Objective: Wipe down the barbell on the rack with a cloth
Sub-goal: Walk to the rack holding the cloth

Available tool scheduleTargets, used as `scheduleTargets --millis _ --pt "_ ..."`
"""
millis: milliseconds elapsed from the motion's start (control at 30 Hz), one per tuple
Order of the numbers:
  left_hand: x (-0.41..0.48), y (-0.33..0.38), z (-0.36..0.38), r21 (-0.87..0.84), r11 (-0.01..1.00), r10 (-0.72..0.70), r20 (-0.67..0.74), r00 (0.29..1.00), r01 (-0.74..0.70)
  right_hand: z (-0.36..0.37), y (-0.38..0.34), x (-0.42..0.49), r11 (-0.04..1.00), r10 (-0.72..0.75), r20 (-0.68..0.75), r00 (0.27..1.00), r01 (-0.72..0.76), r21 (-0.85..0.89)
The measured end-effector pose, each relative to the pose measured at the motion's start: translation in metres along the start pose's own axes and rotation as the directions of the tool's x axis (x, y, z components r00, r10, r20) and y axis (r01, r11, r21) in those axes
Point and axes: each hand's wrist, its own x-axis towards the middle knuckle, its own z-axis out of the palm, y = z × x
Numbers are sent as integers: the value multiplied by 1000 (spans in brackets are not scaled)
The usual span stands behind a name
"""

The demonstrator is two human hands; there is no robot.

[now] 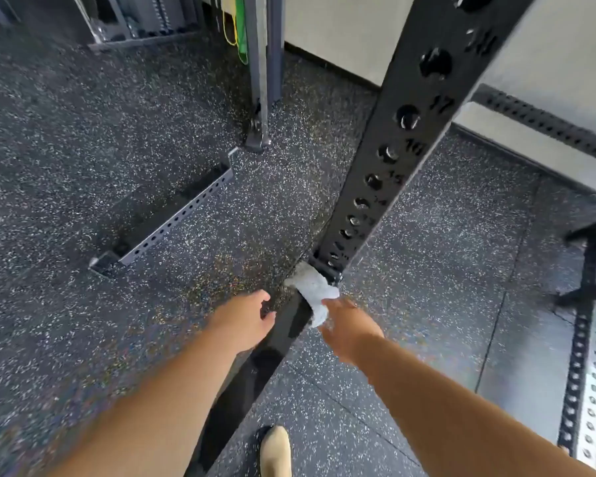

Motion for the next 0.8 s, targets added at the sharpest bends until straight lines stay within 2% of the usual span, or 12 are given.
scheduleTargets --millis 167,333,500,667,800 --pt "17 -15 23 -29 1000 -13 -56 998 11 14 -8 29 994 32 -69 997 -39 -103" --pt "32 -17 40 -39 999 22 -61 998 -24 18 -9 49 965 -59 -126 990 24 -260" --pt "30 -7 44 -57 996 61 -50 997 -63 14 -4 55 970 -52 -175 983 9 -241" --pt "21 10 28 5 995 100 -59 993 -100 9 10 40 980 -48 -173 984 13 -198" --pt "14 31 7 31 993 119 -65 991 -117 3 19 12 987 -82 -225 971 48 -152"
